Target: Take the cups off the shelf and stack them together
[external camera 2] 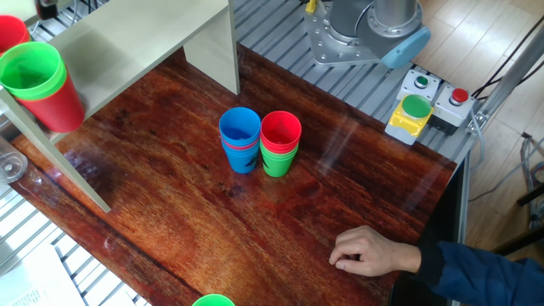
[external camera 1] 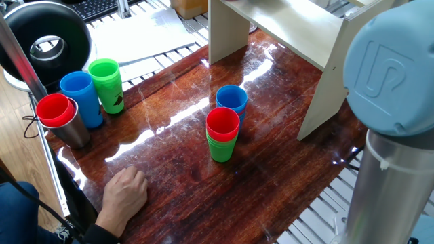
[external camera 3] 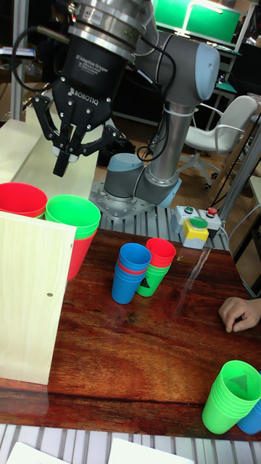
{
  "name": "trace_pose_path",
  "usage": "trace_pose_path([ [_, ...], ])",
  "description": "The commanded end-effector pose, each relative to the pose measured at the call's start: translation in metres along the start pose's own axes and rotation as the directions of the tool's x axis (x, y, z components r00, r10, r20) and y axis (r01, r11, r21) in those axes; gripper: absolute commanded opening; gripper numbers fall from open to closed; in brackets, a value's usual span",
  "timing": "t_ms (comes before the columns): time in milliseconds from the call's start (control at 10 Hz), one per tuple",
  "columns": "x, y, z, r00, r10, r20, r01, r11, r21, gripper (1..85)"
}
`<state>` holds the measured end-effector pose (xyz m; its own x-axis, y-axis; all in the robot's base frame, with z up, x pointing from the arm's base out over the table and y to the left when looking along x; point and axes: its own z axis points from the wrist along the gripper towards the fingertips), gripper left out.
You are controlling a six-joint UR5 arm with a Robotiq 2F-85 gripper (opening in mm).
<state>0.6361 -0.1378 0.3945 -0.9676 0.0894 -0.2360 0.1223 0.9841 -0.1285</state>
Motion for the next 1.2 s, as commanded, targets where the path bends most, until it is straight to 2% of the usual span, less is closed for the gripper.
trace_pose_path([
  [0,-0.008,0.002,-0.003,0.999,-0.038,0.014,0.039,0.999,-0.019,15.7],
  [300,-0.015,0.002,-0.002,0.996,-0.075,0.039,0.076,0.997,-0.018,33.3],
  [800,-0.027,0.006,0.003,0.995,-0.077,0.068,0.079,0.997,-0.026,37.3],
  [1100,-0.032,0.007,0.006,0.994,-0.086,0.071,0.088,0.996,-0.027,37.7],
])
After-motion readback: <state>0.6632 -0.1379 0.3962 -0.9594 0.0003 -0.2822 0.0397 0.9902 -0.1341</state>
